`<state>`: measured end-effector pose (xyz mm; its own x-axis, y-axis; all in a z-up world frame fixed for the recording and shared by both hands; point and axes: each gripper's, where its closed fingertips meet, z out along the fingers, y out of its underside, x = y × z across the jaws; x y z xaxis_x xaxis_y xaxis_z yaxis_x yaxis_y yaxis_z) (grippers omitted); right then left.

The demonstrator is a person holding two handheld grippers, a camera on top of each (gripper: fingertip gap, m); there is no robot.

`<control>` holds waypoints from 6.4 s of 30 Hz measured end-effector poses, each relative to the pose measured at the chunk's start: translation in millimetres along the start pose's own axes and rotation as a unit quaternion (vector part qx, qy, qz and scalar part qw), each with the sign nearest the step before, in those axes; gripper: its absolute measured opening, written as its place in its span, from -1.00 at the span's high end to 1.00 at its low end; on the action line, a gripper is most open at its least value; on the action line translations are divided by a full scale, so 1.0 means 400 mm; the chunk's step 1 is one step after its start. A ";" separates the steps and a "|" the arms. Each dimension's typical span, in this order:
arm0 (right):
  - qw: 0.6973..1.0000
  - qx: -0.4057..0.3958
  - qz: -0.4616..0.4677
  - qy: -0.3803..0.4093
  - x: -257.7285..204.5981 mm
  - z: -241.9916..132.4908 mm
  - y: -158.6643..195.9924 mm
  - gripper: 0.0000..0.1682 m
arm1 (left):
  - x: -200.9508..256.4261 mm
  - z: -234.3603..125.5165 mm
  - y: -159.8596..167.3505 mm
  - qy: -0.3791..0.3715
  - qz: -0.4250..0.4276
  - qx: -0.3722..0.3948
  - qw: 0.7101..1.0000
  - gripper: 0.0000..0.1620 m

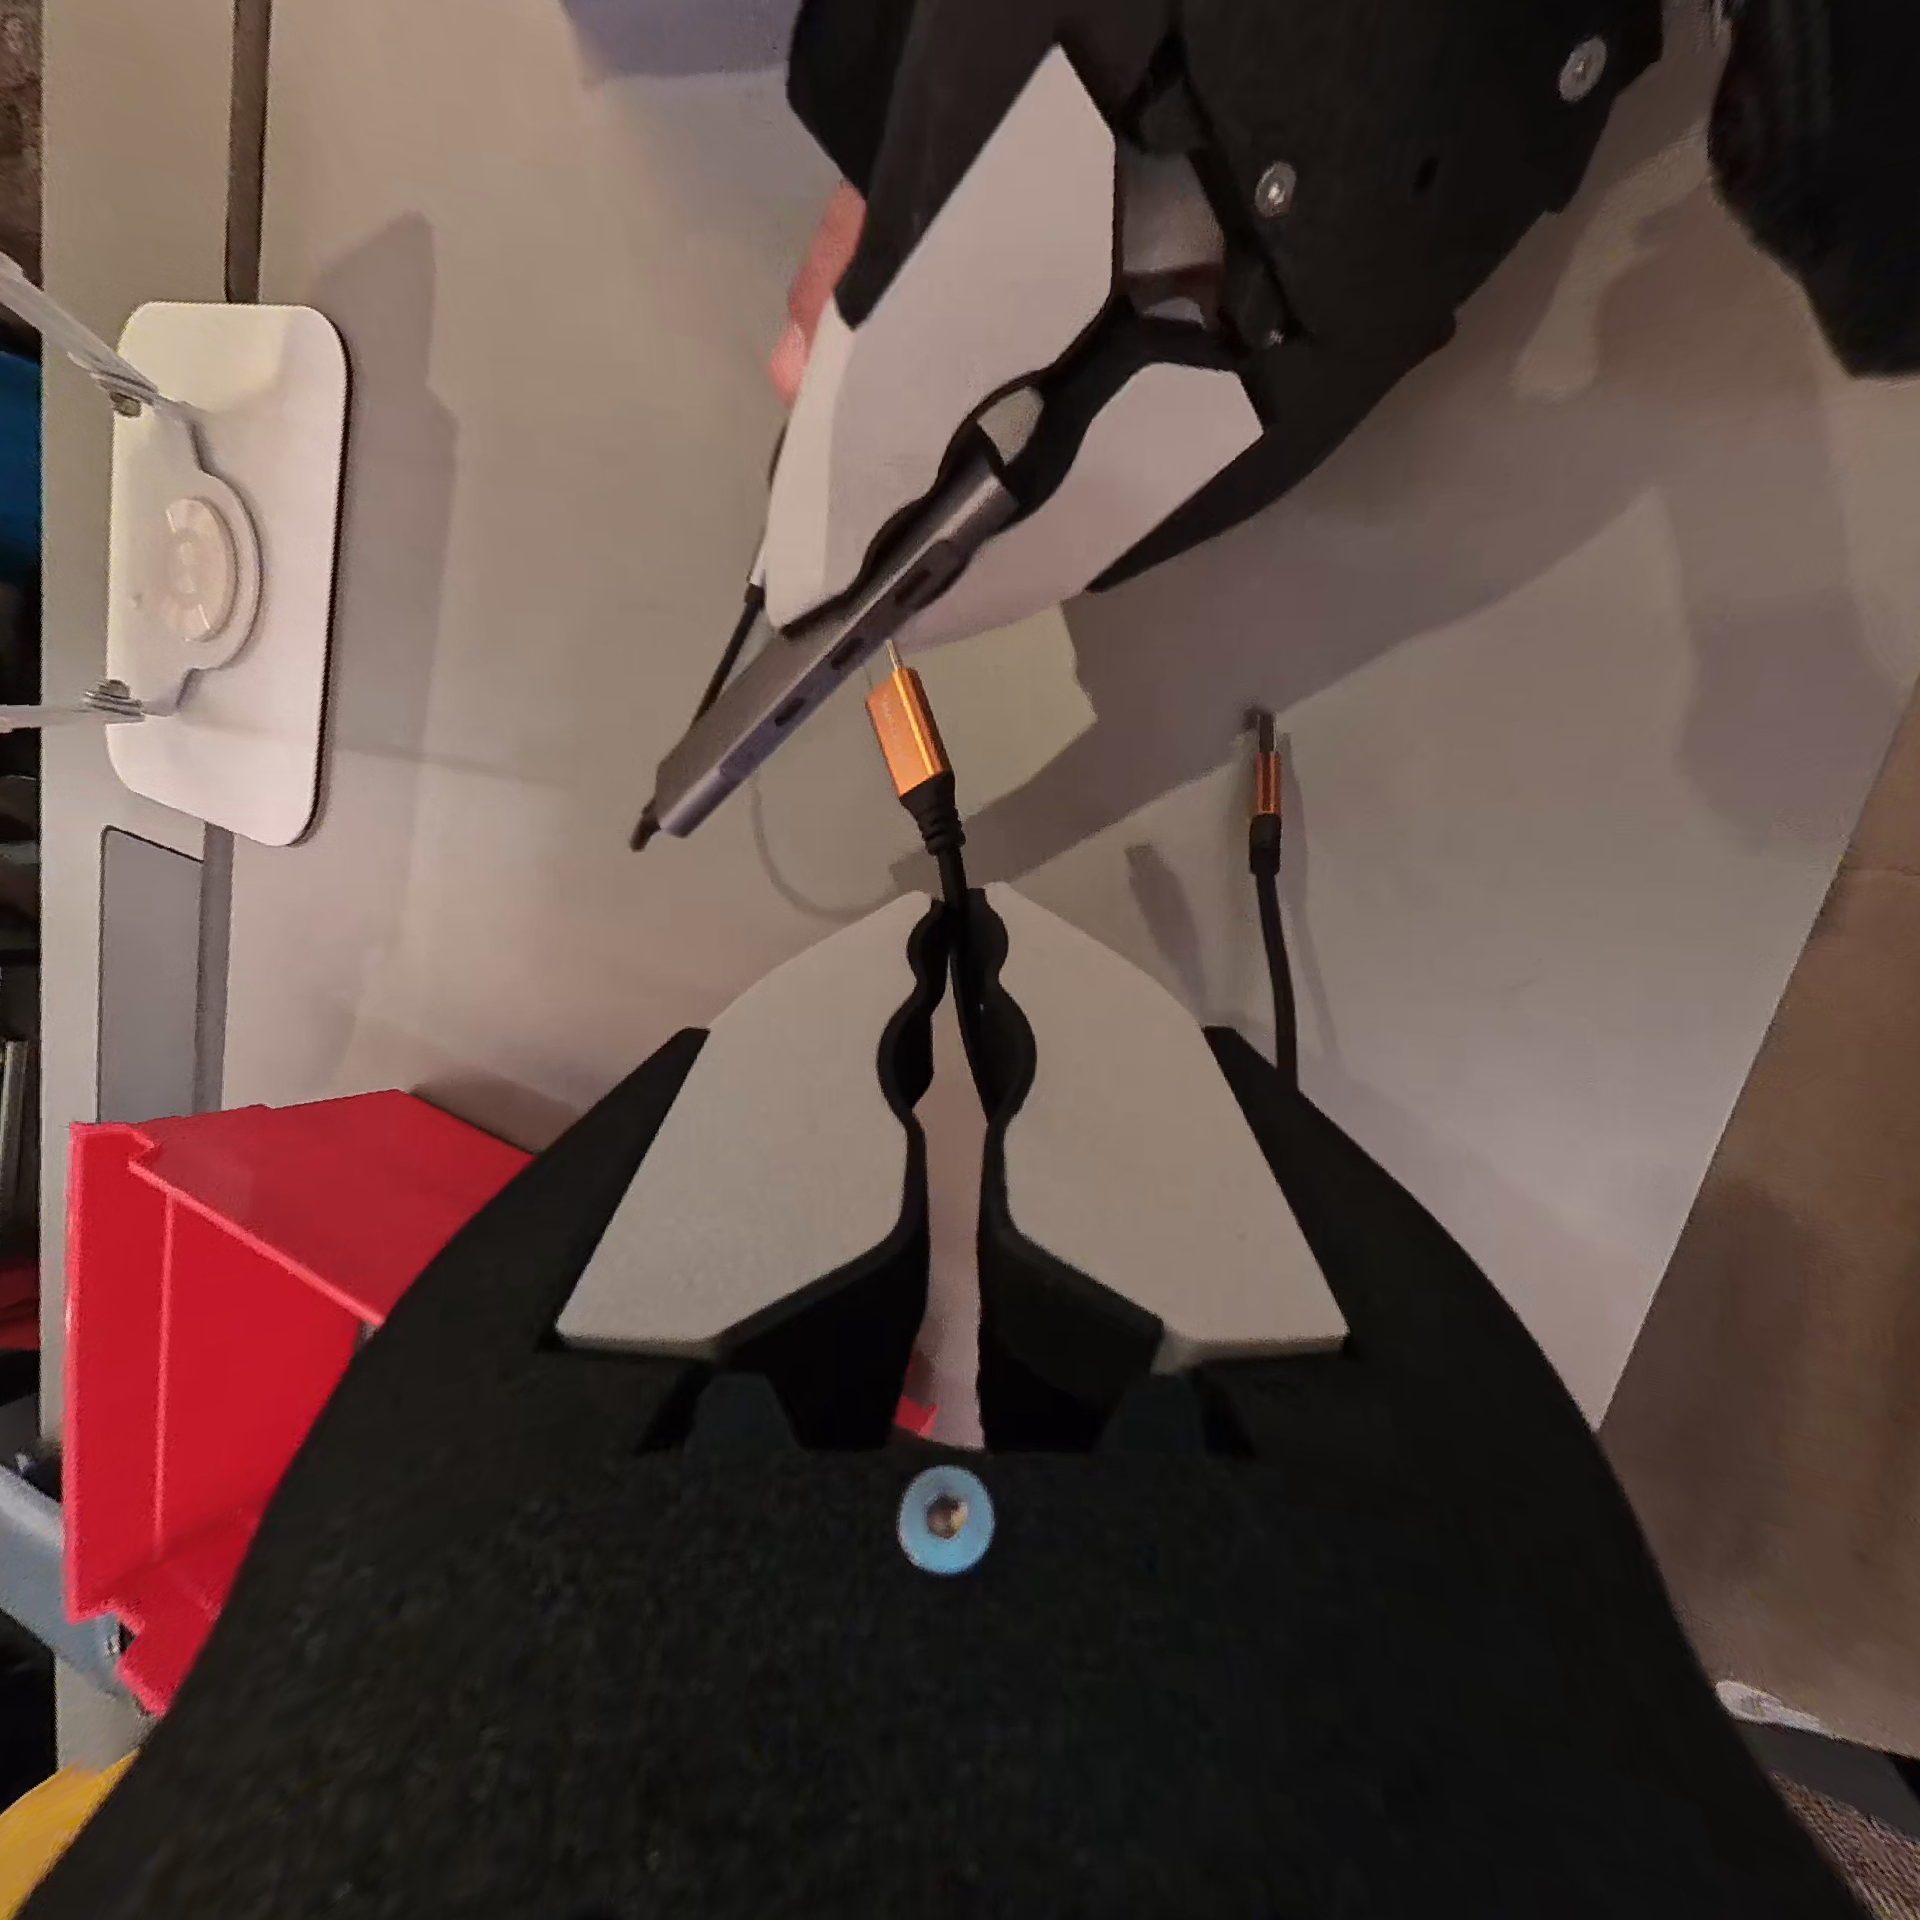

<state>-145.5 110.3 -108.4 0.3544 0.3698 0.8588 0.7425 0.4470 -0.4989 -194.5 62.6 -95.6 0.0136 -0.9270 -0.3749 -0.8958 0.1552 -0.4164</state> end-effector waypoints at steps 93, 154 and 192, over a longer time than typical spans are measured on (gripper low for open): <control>0.996 -0.056 -0.020 -0.070 -0.082 0.028 0.045 0.89 | 0.047 0.067 0.006 0.086 -0.268 0.130 0.951 0.97; 0.994 -0.042 -0.094 0.020 -0.050 0.010 0.003 0.89 | 0.037 0.078 -0.041 0.009 -0.264 0.186 0.946 0.91; 0.995 -0.028 -0.094 0.017 -0.055 -0.002 0.007 0.90 | 0.009 0.081 -0.021 0.020 -0.303 0.194 0.933 0.91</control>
<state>-150.9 102.6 -128.5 0.2242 0.2554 0.9405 0.8274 0.4601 -0.3222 -172.4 69.0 -120.3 0.4417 -0.8955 0.0551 -0.5010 -0.2972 -0.8128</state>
